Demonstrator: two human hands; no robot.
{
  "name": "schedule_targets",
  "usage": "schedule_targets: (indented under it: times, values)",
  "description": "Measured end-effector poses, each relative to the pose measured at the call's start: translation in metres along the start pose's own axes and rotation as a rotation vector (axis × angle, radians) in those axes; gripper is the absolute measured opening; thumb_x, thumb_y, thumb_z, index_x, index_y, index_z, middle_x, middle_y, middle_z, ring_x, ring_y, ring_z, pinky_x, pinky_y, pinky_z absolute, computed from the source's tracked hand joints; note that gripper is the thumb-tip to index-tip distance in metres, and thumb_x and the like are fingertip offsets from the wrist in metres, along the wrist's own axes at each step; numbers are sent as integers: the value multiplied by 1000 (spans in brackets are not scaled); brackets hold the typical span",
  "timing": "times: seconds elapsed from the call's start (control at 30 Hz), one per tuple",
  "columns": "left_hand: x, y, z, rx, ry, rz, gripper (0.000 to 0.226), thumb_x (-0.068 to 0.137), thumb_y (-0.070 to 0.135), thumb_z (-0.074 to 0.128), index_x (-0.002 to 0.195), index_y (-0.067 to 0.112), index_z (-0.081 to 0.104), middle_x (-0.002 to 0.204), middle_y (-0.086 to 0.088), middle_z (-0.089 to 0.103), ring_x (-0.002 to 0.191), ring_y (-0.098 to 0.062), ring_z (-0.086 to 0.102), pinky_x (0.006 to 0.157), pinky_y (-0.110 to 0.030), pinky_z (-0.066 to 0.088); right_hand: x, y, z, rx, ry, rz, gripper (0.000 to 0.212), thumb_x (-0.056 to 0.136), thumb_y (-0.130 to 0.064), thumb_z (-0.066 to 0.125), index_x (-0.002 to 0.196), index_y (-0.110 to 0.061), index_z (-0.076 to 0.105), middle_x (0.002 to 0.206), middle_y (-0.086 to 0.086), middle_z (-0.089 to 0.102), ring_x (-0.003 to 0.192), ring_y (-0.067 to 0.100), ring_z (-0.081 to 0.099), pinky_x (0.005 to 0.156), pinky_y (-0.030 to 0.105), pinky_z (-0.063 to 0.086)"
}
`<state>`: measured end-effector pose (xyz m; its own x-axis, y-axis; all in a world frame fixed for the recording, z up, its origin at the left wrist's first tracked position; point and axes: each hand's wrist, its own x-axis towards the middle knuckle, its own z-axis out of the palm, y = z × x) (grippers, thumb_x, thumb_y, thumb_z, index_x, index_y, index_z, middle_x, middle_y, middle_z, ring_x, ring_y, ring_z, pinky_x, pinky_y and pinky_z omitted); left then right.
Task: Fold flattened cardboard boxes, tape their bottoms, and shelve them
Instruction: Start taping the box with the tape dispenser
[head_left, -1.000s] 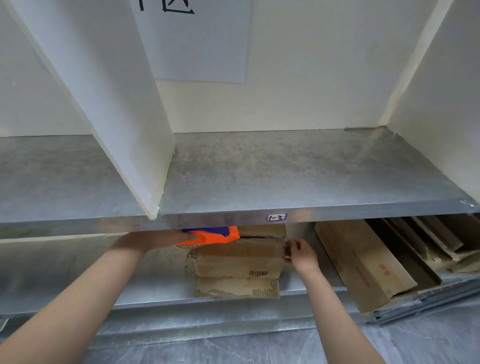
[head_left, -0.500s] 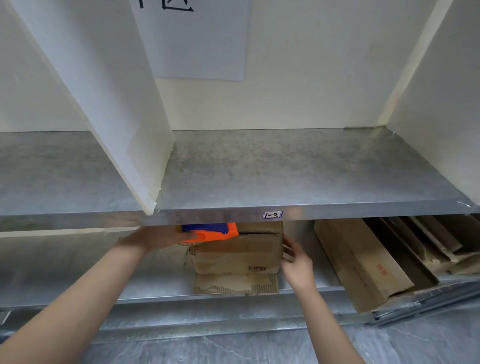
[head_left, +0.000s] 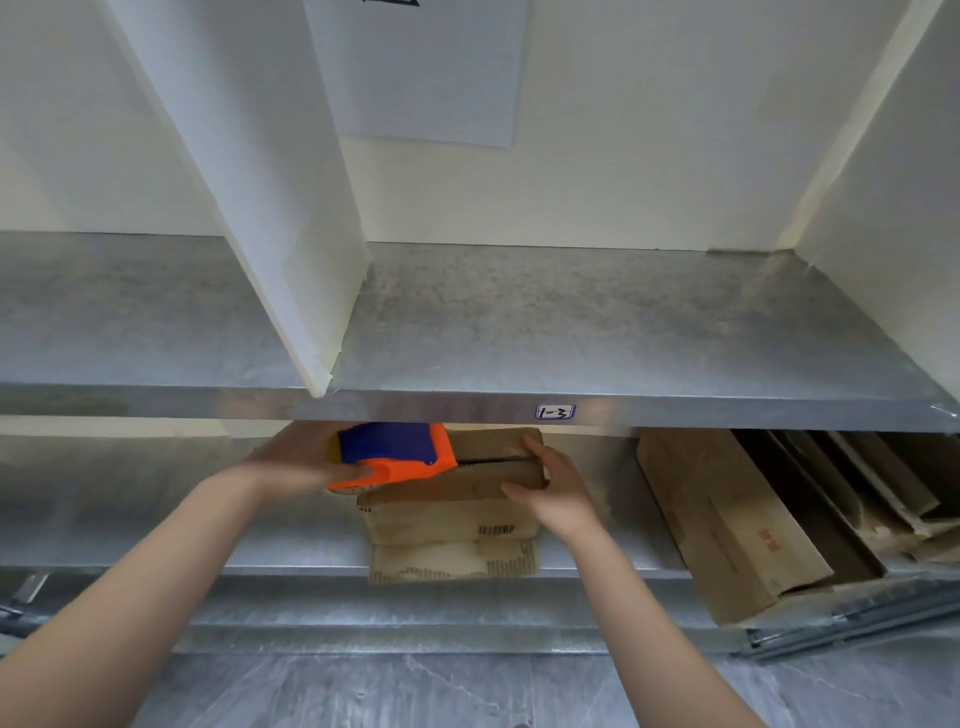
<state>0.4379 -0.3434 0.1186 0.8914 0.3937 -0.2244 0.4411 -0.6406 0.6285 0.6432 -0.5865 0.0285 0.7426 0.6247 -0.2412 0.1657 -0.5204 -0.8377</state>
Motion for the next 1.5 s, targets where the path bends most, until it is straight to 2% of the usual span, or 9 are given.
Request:
schedule_targets:
  times: [0.17, 0.33, 0.5, 0.7, 0.83, 1.0, 1.23, 1.4, 1.5]
  values:
    - [-20, -23, -2, -23, 52, 4, 66, 74, 45, 79, 129, 55, 44, 123, 34, 46, 112, 10, 46, 94, -19, 40, -17, 2, 16, -49, 32, -10, 75, 79, -36, 76, 144, -36, 41, 146, -7, 38, 127, 13, 45, 98, 22, 40]
    - [-24, -42, -11, -94, 60, 9, 68, 73, 42, 81, 130, 58, 45, 130, 25, 51, 116, 7, 49, 96, -23, 45, -21, -1, 28, -81, 12, 10, 75, 83, -34, 74, 148, -34, 36, 152, -3, 31, 134, 17, 41, 103, 24, 36]
    - [-21, -52, -19, -71, -1, 25, 70, 73, 43, 81, 129, 60, 44, 130, 28, 51, 118, 5, 48, 99, -26, 46, -21, -2, 28, -58, -16, 54, 75, 83, -29, 74, 148, -32, 36, 153, 0, 29, 136, 19, 38, 102, 19, 31]
    - [-37, -79, -37, -93, -10, -13, 74, 69, 31, 86, 122, 65, 47, 122, 32, 55, 108, 13, 52, 88, -12, 45, -18, -5, 28, -33, -3, 87, 76, 80, -29, 77, 146, -35, 41, 152, 0, 33, 135, 21, 41, 108, 26, 34]
    - [-38, -83, -36, -124, 30, -2, 73, 68, 23, 87, 123, 56, 53, 123, 30, 56, 110, 11, 52, 82, -7, 43, -19, -5, 28, -7, 13, 92, 75, 79, -27, 79, 144, -33, 43, 150, 0, 36, 135, 19, 40, 108, 24, 33]
    - [-48, -102, -59, -138, 62, -33, 75, 66, 19, 89, 123, 54, 55, 124, 26, 58, 114, 7, 53, 95, -24, 46, -18, -9, 28, 12, 25, 109, 74, 78, -22, 79, 144, -28, 45, 149, 1, 37, 133, 19, 42, 101, 17, 32]
    - [-75, -134, -70, -119, 73, -67, 72, 69, 9, 86, 126, 41, 56, 123, 19, 60, 108, 13, 53, 78, 0, 41, -17, -10, 27, 19, 9, 112, 74, 79, -21, 79, 144, -27, 46, 149, 1, 37, 135, 20, 40, 101, 19, 31]
    - [-76, -143, -81, -158, 101, -91, 75, 68, 1, 84, 124, 42, 57, 126, 19, 57, 108, 17, 51, 87, -11, 41, -18, -11, 27, 11, 15, 104, 73, 78, -21, 79, 143, -29, 47, 148, 1, 38, 134, 19, 40, 102, 20, 32]
    - [-81, -152, -90, -183, 93, -136, 76, 64, 2, 87, 121, 44, 59, 126, 13, 59, 106, 9, 57, 84, -11, 46, -16, -13, 26, 14, 5, 102, 72, 79, -21, 79, 142, -29, 47, 149, 2, 37, 134, 20, 40, 105, 24, 34]
